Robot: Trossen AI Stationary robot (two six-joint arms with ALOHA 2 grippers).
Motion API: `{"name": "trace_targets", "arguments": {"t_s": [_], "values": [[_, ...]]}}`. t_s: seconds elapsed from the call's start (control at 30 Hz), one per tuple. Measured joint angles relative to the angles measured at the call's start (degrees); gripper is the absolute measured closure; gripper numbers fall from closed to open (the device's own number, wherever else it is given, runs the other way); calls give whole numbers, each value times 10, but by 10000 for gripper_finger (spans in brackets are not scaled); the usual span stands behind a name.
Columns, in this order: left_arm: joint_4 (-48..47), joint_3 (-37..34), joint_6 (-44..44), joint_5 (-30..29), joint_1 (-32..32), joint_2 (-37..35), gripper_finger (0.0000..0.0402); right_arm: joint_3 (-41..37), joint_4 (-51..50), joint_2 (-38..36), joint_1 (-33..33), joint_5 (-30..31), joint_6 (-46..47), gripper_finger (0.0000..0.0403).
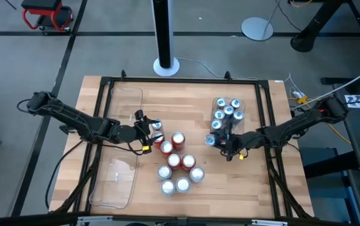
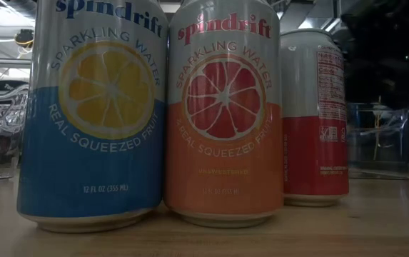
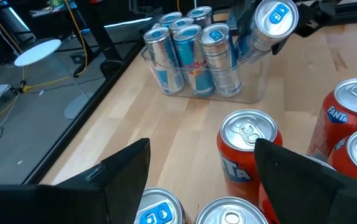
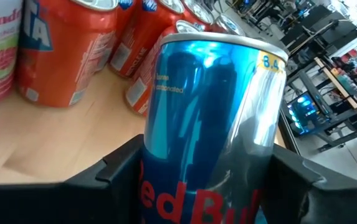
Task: Sort soda cans
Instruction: Put the blue soda can in the middle right transparent bin
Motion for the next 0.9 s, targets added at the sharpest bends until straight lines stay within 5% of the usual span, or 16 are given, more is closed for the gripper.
{"name": "trace_targets", "arguments": {"t_s": [0.27, 0.6, 0.9], "values": [[-3, 0, -1, 0, 0, 0, 124, 0, -5, -31, 1, -6, -8, 159], [10, 0, -33, 0, 4, 0, 124, 0, -231, -229, 1, 26, -1, 159], [27, 0, -46, 23, 20, 9, 124, -5, -332, -310, 1, 51, 3, 159]]}}
